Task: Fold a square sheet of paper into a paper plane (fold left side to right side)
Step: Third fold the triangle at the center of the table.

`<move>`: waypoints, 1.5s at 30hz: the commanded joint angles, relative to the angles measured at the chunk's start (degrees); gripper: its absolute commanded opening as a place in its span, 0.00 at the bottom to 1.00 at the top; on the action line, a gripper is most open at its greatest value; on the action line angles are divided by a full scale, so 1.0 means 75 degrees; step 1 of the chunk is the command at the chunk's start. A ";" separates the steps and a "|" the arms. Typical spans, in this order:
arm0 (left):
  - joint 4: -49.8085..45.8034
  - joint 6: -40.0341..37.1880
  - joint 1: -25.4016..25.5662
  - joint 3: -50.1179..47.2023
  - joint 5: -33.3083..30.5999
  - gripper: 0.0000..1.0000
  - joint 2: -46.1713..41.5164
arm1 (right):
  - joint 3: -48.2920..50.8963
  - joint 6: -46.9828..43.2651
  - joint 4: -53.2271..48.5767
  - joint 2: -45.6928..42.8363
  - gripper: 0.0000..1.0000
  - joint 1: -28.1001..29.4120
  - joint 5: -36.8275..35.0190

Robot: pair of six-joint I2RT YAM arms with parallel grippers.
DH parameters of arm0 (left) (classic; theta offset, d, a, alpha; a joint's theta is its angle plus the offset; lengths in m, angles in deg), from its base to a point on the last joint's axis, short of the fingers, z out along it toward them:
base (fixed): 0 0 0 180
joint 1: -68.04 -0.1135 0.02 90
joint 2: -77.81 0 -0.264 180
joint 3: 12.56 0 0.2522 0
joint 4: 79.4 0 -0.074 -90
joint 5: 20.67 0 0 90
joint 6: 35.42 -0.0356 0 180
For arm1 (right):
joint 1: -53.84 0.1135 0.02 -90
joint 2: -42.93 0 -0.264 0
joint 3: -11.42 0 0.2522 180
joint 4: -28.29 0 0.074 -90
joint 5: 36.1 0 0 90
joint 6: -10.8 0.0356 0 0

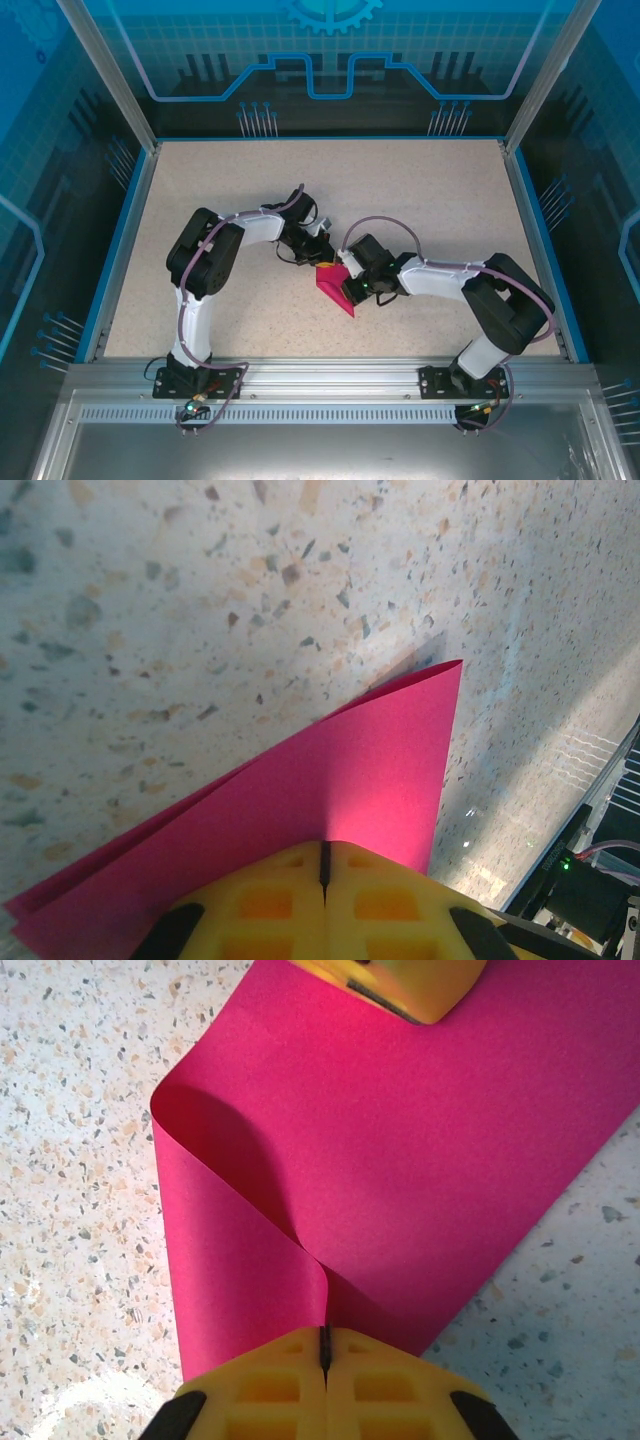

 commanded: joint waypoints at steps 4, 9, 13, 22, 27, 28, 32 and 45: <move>-0.0353 -0.0183 0.0121 0.0065 -0.0401 0.01 0.0349 | -0.0107 0.0123 -0.0114 0.0065 0.00 -0.0127 -0.0103; -0.0369 -0.0179 0.0115 0.0089 -0.0413 0.01 0.0373 | -0.0059 0.0130 -0.0079 -0.0018 0.00 -0.0145 -0.0101; -0.0374 -0.0183 0.0126 0.0090 -0.0425 0.01 0.0385 | -0.0060 0.0118 -0.0128 -0.0030 0.00 -0.0144 -0.0150; -0.0374 -0.0188 0.0115 0.0087 -0.0448 0.01 0.0391 | 0.0010 0.0106 -0.0078 -0.0282 0.00 -0.0144 -0.0118; -0.0357 -0.0171 0.0121 0.0089 -0.0448 0.01 0.0419 | -0.0006 0.0095 -0.0099 -0.0289 0.00 -0.0140 -0.0097; -0.0353 -0.0176 0.0124 0.0084 -0.0440 0.01 0.0417 | -0.0011 0.0094 -0.0111 -0.0266 0.00 -0.0142 -0.0118; -0.0368 -0.0176 0.0125 0.0093 -0.0436 0.01 0.0407 | -0.0047 0.0094 -0.0172 -0.0136 0.00 -0.0140 -0.0144; -0.0380 -0.0182 0.0123 0.0098 -0.0425 0.02 0.0358 | -0.0062 0.0188 -0.0242 0.0277 0.00 -0.0128 -0.0080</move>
